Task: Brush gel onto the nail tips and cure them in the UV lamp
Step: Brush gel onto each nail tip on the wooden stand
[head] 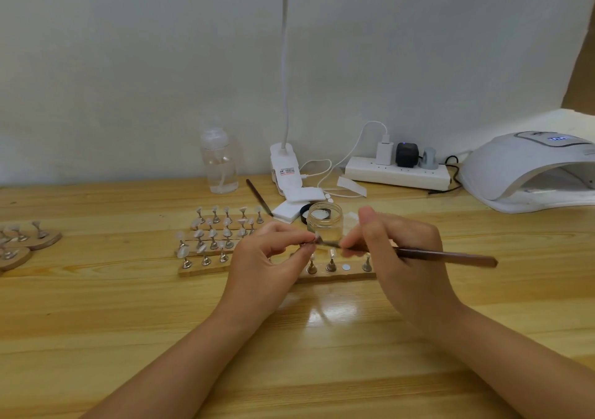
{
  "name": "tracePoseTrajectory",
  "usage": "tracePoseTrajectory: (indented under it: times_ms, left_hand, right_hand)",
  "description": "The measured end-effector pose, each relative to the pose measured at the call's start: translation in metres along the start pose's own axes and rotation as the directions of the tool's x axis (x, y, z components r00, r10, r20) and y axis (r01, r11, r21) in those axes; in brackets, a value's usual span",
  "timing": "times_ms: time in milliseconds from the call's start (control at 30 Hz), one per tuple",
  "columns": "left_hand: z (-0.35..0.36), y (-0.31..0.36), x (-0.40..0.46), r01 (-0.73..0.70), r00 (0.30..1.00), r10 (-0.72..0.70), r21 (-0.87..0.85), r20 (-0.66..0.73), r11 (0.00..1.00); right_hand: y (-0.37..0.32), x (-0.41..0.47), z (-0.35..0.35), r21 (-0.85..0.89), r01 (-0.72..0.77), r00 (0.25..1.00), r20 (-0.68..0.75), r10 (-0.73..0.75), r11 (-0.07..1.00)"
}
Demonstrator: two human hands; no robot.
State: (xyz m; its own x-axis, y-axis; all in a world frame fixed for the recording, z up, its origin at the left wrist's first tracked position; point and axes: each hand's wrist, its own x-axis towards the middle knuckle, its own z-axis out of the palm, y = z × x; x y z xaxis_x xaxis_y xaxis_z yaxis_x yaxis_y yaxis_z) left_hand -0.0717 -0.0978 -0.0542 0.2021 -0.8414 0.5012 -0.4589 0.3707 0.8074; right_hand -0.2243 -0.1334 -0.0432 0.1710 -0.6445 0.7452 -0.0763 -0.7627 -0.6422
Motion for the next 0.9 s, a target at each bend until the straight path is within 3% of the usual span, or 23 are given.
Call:
tracePoseTrajectory:
  times_ms: [100,200,333,467,900]
  left_hand:
    - [0.0,0.0004,0.0,0.0,1.0,0.0,0.0,0.0,1.0]
    - [-0.0005,-0.0009,-0.0002,-0.007,1.0,0.007,0.0,0.002,1.0]
    - [-0.0005,-0.0004,0.0,-0.009,1.0,0.009,0.001,0.007,1.0]
    - [-0.0001,-0.0009,0.0006,-0.002,1.0,0.002,0.001,0.01,1.0]
    - [-0.0001,0.0009,0.0002,0.011,1.0,-0.011,-0.02,0.01,1.0]
  right_hand:
    - [-0.0016,0.0006,-0.0012,0.069,-0.026,0.999,-0.03,0.028,0.997]
    - [-0.0015,0.0017,-0.0006,0.001,0.019,1.0,-0.006,-0.019,1.0]
    - [-0.0024,-0.0006,0.0001,0.082,-0.045,0.999,-0.003,0.045,0.996]
    - [-0.0023,0.0011,0.0005,0.041,-0.01,1.0,-0.01,0.01,0.999]
    - [-0.0092,0.0004,0.0005,0.207,-0.161,0.983,-0.048,0.175,0.965]
